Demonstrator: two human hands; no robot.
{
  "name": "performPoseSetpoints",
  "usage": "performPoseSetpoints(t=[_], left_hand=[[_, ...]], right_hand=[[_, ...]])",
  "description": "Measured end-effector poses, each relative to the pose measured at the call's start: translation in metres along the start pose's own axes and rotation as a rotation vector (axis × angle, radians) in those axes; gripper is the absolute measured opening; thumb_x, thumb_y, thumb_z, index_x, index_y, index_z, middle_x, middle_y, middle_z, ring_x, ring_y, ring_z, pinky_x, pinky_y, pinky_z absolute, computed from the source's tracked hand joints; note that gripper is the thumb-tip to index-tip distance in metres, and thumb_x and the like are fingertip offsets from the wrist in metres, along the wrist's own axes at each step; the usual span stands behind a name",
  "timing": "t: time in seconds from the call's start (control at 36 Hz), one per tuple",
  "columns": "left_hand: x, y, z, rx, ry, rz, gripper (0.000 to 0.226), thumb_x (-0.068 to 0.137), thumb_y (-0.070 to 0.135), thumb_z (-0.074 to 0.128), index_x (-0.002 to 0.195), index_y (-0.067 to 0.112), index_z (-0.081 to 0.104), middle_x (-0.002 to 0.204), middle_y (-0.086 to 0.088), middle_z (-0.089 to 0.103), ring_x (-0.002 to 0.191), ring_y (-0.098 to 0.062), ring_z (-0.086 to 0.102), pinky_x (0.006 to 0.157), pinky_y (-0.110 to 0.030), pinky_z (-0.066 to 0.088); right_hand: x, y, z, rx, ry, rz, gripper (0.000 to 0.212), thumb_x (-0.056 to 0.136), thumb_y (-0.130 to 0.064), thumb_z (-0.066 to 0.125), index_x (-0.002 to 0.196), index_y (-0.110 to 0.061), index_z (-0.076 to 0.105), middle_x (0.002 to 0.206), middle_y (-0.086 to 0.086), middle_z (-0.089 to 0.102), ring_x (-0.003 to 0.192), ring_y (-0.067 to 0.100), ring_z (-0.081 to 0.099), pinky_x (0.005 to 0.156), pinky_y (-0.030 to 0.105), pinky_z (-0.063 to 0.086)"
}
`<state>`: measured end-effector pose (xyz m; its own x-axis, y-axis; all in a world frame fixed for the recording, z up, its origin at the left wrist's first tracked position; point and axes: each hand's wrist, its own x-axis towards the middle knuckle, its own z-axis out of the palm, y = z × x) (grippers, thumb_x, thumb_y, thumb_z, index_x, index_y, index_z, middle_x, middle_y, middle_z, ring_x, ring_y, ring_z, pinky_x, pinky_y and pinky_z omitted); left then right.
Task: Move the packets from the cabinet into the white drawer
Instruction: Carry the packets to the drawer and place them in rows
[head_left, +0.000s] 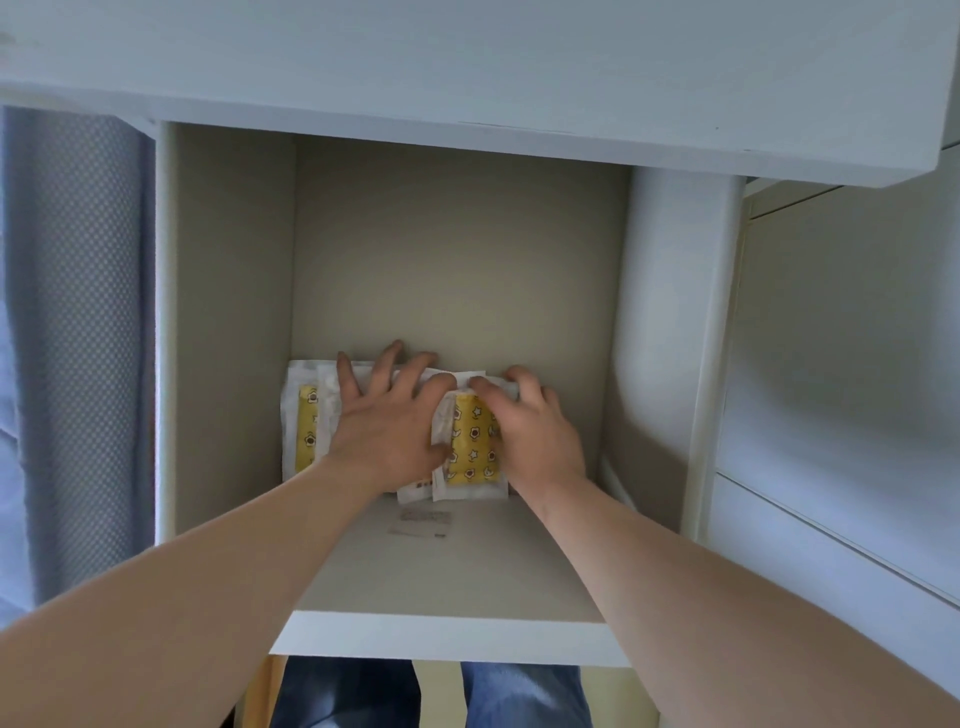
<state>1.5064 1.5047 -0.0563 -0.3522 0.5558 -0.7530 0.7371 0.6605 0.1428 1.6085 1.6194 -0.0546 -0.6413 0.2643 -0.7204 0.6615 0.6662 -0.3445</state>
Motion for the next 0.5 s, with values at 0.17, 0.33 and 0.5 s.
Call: performPoseSetpoints(t=[0.17, 0.33, 0.5], left_hand=[[0.0, 0.005, 0.0, 0.053, 0.015, -0.009, 0.073, 0.085, 0.062, 0.047, 0.146, 0.04, 0.012, 0.156, 0.007, 0.003, 0.144, -0.028, -0.009, 0.107, -0.066, -0.005], [-0.008, 0.005, -0.013, 0.059, -0.015, -0.042, 0.074, 0.088, 0.06, 0.042, 0.147, 0.042, 0.0, 0.157, 0.004, -0.005, 0.144, -0.03, -0.016, 0.108, -0.065, -0.005], [-0.032, 0.009, -0.037, -0.054, 0.059, -0.062, 0.068, 0.092, 0.043, 0.048, 0.147, 0.034, 0.01, 0.156, 0.001, 0.002, 0.144, -0.029, -0.01, 0.113, -0.056, 0.002]], right_hand=[[-0.004, 0.0, -0.001, 0.029, 0.006, 0.055, 0.053, 0.095, -0.018, 0.042, 0.144, -0.032, 0.029, 0.145, 0.004, 0.024, 0.124, 0.03, 0.035, 0.086, 0.037, 0.045], [-0.012, -0.004, -0.01, 0.098, 0.022, 0.116, 0.062, 0.091, -0.013, 0.051, 0.144, -0.031, 0.026, 0.148, 0.005, 0.022, 0.13, 0.029, 0.03, 0.098, 0.038, 0.04], [-0.032, -0.013, -0.027, 0.217, 0.076, 0.2, 0.067, 0.086, -0.016, 0.063, 0.142, -0.03, 0.03, 0.149, 0.006, 0.024, 0.133, 0.029, 0.03, 0.106, 0.038, 0.034]])
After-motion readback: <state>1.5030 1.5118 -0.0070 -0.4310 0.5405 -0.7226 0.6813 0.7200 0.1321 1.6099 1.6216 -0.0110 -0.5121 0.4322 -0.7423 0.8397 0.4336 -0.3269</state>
